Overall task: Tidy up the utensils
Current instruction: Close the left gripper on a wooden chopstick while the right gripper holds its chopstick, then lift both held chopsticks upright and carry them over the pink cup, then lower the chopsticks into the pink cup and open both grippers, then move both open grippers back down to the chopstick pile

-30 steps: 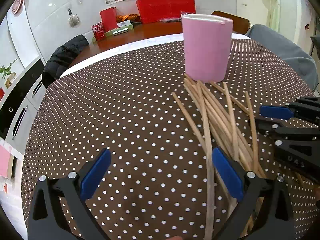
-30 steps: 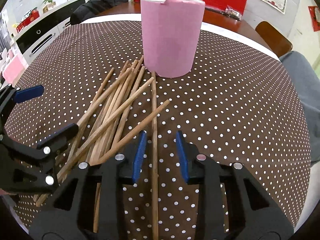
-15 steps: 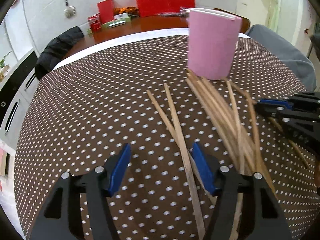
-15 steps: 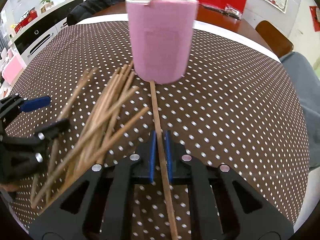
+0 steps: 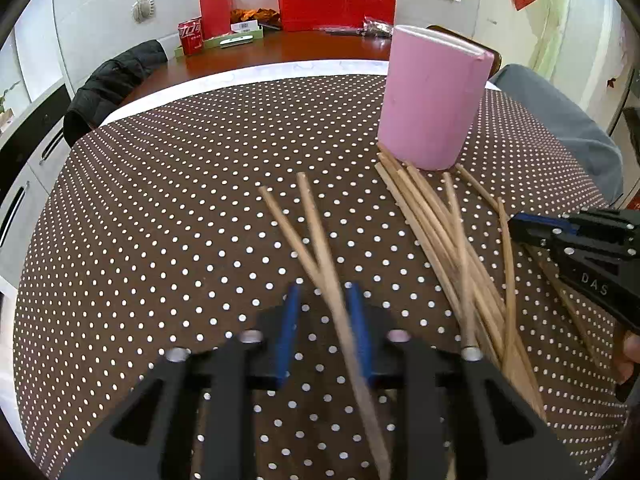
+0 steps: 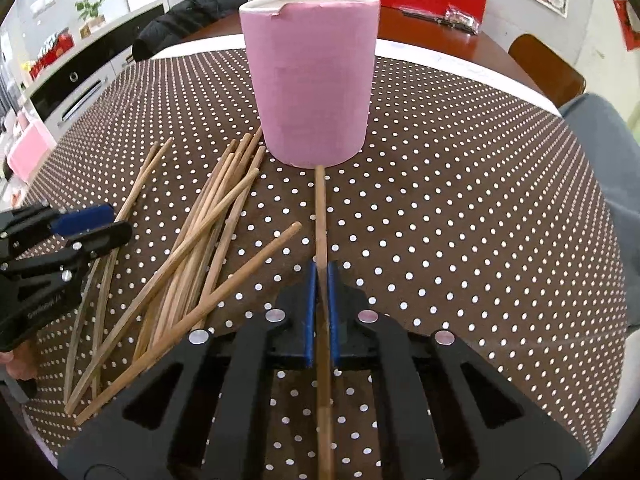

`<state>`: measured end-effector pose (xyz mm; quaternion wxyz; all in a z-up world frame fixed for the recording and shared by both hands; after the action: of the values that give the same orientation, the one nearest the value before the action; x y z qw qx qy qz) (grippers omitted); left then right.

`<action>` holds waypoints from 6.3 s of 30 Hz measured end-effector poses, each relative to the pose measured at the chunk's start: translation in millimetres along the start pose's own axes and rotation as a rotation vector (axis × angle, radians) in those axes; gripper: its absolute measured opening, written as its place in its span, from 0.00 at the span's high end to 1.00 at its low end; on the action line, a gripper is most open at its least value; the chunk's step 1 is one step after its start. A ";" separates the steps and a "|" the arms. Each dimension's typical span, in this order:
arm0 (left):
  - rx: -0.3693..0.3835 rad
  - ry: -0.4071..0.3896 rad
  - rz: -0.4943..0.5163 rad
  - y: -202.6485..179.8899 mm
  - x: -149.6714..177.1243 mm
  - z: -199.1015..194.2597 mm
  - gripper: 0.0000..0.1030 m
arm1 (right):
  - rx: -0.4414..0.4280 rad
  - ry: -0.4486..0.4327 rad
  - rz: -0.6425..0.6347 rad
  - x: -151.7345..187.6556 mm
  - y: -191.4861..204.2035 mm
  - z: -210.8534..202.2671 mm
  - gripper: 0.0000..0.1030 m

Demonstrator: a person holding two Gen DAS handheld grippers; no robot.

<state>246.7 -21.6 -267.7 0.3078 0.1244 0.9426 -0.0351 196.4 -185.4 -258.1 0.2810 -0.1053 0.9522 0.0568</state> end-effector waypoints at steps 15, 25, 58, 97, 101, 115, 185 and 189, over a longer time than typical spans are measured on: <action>0.077 -0.101 -0.034 -8.3 -3.6 -31.2 0.91 | -0.091 -0.102 0.145 10.5 -26.8 -29.5 0.95; 0.109 -0.197 -0.028 -15.5 -21.2 -59.0 0.93 | -0.152 -0.221 0.231 3.4 -47.4 -64.7 0.95; -0.014 -0.004 0.027 9.2 -5.3 3.0 0.94 | 0.006 0.000 -0.018 2.1 -4.6 -3.1 0.94; 0.340 -0.839 -0.158 -64.9 -265.0 -118.5 0.94 | -0.392 -0.829 0.326 -257.4 -58.7 -144.5 0.94; 0.332 -0.813 -0.167 -66.1 -269.9 -90.6 0.94 | -0.377 -0.807 0.321 -267.0 -58.4 -116.9 0.94; 0.309 -0.782 -0.160 -63.6 -275.8 -63.8 0.94 | -0.337 -0.716 0.338 -245.1 -70.4 -69.5 0.94; -0.048 -0.103 0.064 -0.8 27.2 -27.5 0.23 | -0.131 -0.007 -0.094 6.6 32.2 -8.5 0.09; -0.045 -0.100 0.081 -6.4 29.4 -27.4 0.23 | -0.109 -0.012 -0.112 1.4 43.3 -3.0 0.09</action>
<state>206.5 -17.6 -263.0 0.3583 0.1536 0.9209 -0.0073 183.6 -144.1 -254.3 0.2834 -0.1732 0.9386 0.0936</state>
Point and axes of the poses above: each gripper's, at about its wrist camera, not at the fingertips, and z roughly the way its jaws point, y to its left, x to its underside, the point moved 10 cm from there along z, roughly the way its jaws point, and after that the axes turned 1 degree about -x, right-handed, at the moved point
